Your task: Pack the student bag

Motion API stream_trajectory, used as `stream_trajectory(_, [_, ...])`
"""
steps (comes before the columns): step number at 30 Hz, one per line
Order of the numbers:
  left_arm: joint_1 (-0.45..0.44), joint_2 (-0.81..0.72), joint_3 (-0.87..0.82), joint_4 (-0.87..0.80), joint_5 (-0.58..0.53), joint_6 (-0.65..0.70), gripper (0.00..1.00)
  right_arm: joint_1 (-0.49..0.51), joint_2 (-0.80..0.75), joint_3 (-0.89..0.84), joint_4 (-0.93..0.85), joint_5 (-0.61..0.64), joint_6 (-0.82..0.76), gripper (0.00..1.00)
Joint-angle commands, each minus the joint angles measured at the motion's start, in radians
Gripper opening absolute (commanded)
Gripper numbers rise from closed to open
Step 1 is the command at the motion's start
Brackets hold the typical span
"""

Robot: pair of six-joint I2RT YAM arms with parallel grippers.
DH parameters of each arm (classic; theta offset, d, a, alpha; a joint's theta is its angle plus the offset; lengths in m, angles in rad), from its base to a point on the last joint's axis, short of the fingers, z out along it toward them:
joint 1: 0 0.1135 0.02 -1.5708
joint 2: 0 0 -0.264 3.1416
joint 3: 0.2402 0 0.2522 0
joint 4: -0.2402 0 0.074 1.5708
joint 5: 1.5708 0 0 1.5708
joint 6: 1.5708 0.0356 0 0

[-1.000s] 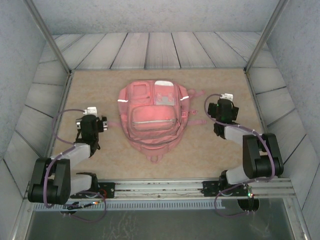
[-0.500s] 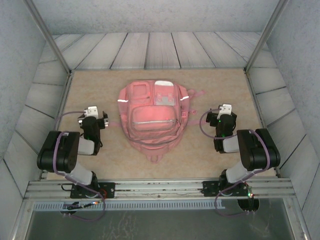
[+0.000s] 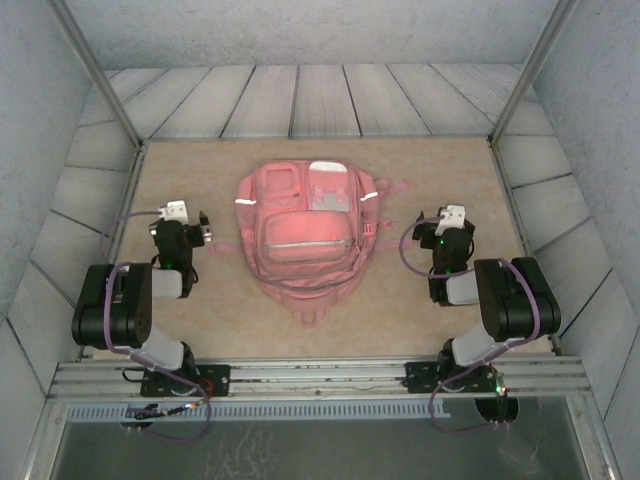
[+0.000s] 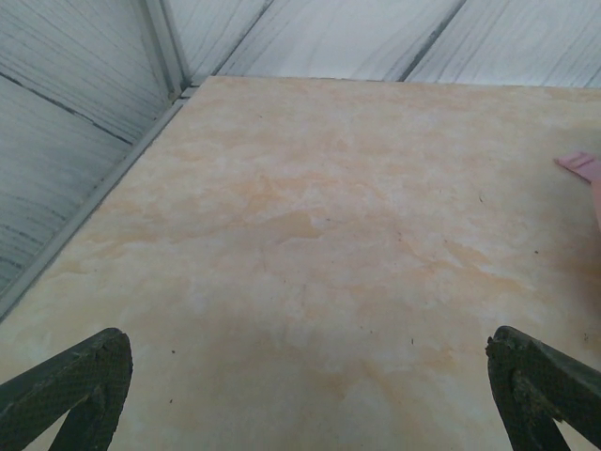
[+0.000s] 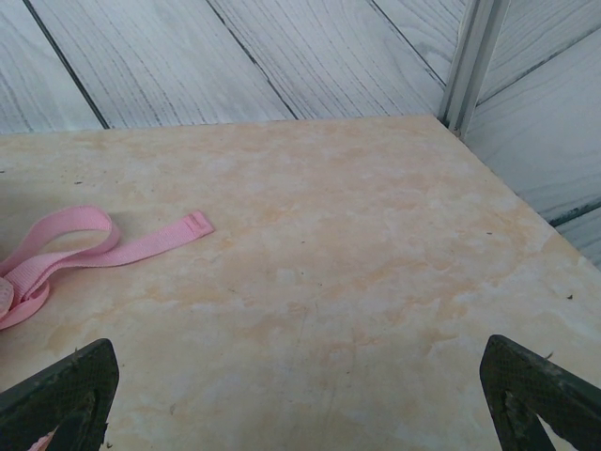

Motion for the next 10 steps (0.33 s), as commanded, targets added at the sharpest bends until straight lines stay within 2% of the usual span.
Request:
stream_trajectory(1, [0.003,-0.014,0.011,-0.004,0.005,-0.004,1.00,-0.005,0.006,0.002,0.034,-0.018,-0.004,1.00])
stream_trajectory(10, [0.003,-0.014,0.018,-0.018,0.016,0.001,1.00,-0.005,0.006,0.002,0.033,-0.018,-0.003,1.00])
